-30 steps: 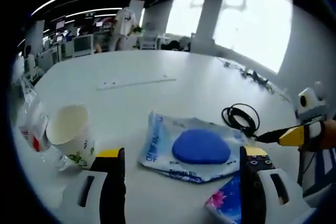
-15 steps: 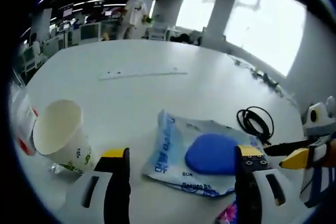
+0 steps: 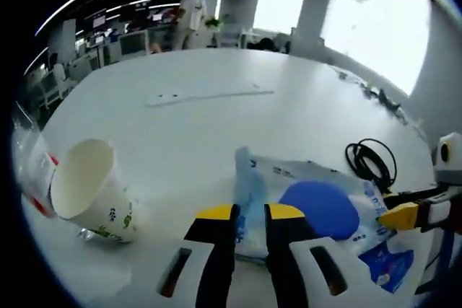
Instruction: Arrange the tabletop items into an orderly group along one side of the table until the central work area is clear of visible clutter.
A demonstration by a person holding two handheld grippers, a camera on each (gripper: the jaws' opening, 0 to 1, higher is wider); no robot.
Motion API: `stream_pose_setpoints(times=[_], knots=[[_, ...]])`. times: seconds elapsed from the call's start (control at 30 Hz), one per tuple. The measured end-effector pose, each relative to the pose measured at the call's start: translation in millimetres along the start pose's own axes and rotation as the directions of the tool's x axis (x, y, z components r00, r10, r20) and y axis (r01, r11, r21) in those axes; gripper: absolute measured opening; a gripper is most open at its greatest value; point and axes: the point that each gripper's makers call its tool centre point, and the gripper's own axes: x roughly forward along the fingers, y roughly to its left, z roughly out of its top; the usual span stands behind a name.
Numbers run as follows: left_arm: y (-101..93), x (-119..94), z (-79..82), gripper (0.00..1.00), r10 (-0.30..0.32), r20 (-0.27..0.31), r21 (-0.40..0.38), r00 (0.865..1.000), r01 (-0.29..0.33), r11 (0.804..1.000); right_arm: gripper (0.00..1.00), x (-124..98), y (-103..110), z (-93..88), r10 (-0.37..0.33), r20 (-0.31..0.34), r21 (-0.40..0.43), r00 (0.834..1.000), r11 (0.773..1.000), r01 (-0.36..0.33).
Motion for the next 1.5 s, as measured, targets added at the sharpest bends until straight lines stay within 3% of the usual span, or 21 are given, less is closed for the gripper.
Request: stream_pose_setpoints(times=[0.13,0.23,0.27,0.33,0.37,0.47,0.63,0.77,0.87,1.03,1.23,1.5], knots=[[7.7,-4,-3.1,0.03,0.037,-0.004,-0.016,0.999,-0.037,0.999,0.12,0,-9,1.1,-0.037,-0.004,-0.018,0.999,0.999,0.037],[12.1,-7,-5.1,0.01,0.059,-0.006,-0.023,0.998,-0.059,0.998,0.06,0,-8,3.4,-0.040,-0.002,-0.021,0.999,0.999,0.040],[18.3,-11,-4.9,0.01,0.101,-0.001,-0.006,0.995,-0.101,0.995,0.04,1,-6,4.9,-0.032,0.002,-0.017,0.999,0.999,0.032],[19.8,-15,-4.0,0.00,0.125,0.010,0.004,0.992,-0.125,0.992,0.01,2,4,17.6,-0.001,0.049,-0.010,0.999,1.000,0.002],[20.6,-17,-3.4,0.00,0.136,0.015,0.007,0.991,-0.136,0.991,0.00,1,9,28.7,0.005,0.082,-0.043,0.997,0.999,-0.001],[27.7,-23,1.2,0.00,0.182,0.037,0.017,0.983,-0.183,0.983,0.00,5,16,47.3,0.024,0.102,-0.037,0.995,0.999,-0.020],[43.4,-25,8.9,0.00,0.226,0.041,-0.034,0.973,-0.225,0.974,0.00,21,20,72.2,0.044,0.106,-0.050,0.993,0.998,-0.039],[51.4,-24,13.6,0.00,0.260,0.039,-0.024,0.965,-0.259,0.966,0.00,35,23,86.6,0.056,0.098,-0.075,0.994,0.996,-0.049],[60.2,-24,17.3,0.00,0.309,0.034,0.015,0.950,-0.310,0.951,0.00,50,23,87.5,0.057,0.066,-0.108,0.996,0.993,-0.049],[66.2,-22,11.6,0.00,0.343,0.006,0.051,0.939,-0.343,0.938,0.00,69,20,84.5,0.054,0.025,-0.114,0.998,0.992,-0.051],[73.4,-19,12.9,0.00,0.368,0.005,0.112,0.930,-0.366,0.924,0.00,81,20,83.9,0.057,-0.002,-0.139,0.998,0.989,-0.056],[77.1,-13,8.9,0.00,0.381,-0.007,0.119,0.925,-0.377,0.919,0.00,92,15,85.1,0.061,-0.045,-0.188,0.997,0.980,-0.068]])
